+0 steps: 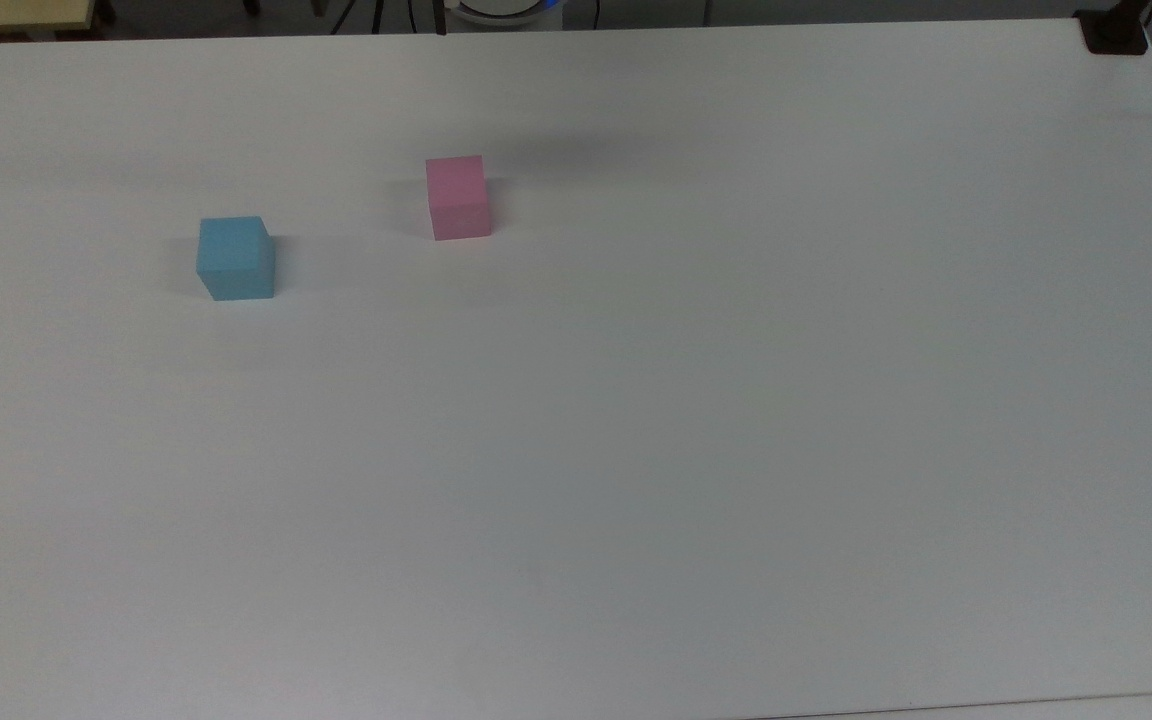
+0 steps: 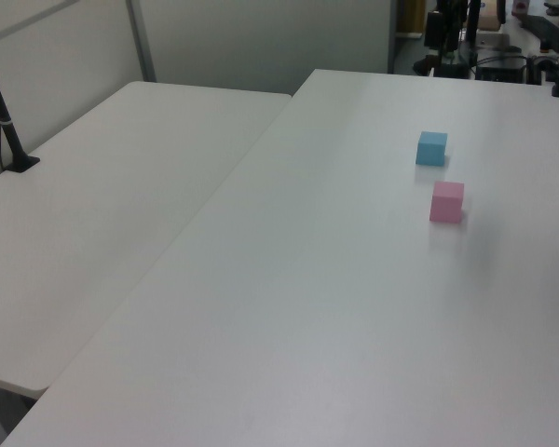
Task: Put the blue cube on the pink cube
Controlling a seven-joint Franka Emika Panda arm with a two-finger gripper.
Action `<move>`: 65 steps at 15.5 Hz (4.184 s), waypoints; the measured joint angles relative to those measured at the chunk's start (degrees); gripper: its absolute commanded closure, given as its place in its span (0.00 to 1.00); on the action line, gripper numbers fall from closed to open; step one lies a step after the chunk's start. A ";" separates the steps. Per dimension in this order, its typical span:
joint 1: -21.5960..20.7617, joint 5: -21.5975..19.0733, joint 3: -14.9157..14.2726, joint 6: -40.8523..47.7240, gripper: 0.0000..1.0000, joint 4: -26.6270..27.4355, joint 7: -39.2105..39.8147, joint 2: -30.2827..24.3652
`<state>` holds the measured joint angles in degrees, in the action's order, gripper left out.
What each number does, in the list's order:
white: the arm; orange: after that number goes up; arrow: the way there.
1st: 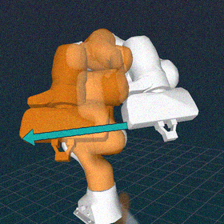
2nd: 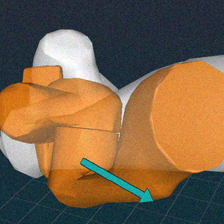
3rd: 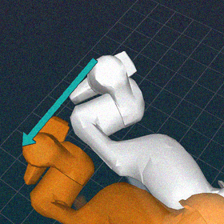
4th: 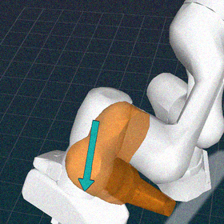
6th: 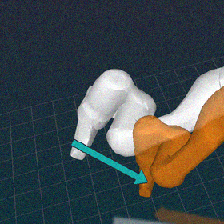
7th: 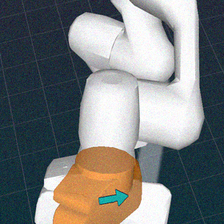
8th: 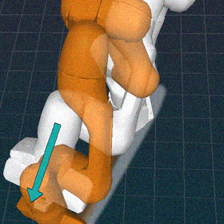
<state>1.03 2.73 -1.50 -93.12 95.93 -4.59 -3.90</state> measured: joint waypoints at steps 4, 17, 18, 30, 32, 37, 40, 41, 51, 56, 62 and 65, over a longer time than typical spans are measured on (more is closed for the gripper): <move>0.00 0.00 0.00 0.00 0.00 0.00 0.00 0.01; 0.00 -0.01 0.00 0.00 0.00 0.00 0.00 0.06; 0.00 -0.01 0.00 0.00 0.00 0.00 0.00 0.06; 6.86 0.94 -1.25 -0.74 0.00 0.01 22.99 2.25; 9.60 0.94 -1.46 -2.74 0.00 0.02 24.46 3.17; 13.01 0.94 -1.54 -10.09 0.00 2.23 24.51 7.85; 13.66 1.30 -1.55 -13.34 0.05 3.44 24.51 12.56; 13.67 1.93 -1.54 -13.84 0.05 3.53 24.51 14.15; 14.56 4.93 -2.55 -27.99 0.00 10.54 24.51 20.13; 14.57 5.64 -2.55 -28.12 0.26 10.58 24.51 22.51; 14.42 5.64 -2.46 -27.14 0.49 10.15 23.20 22.23; 14.34 5.64 -0.85 -19.08 0.49 9.40 23.20 18.31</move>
<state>15.37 8.37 -2.35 -112.20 105.34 18.61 14.41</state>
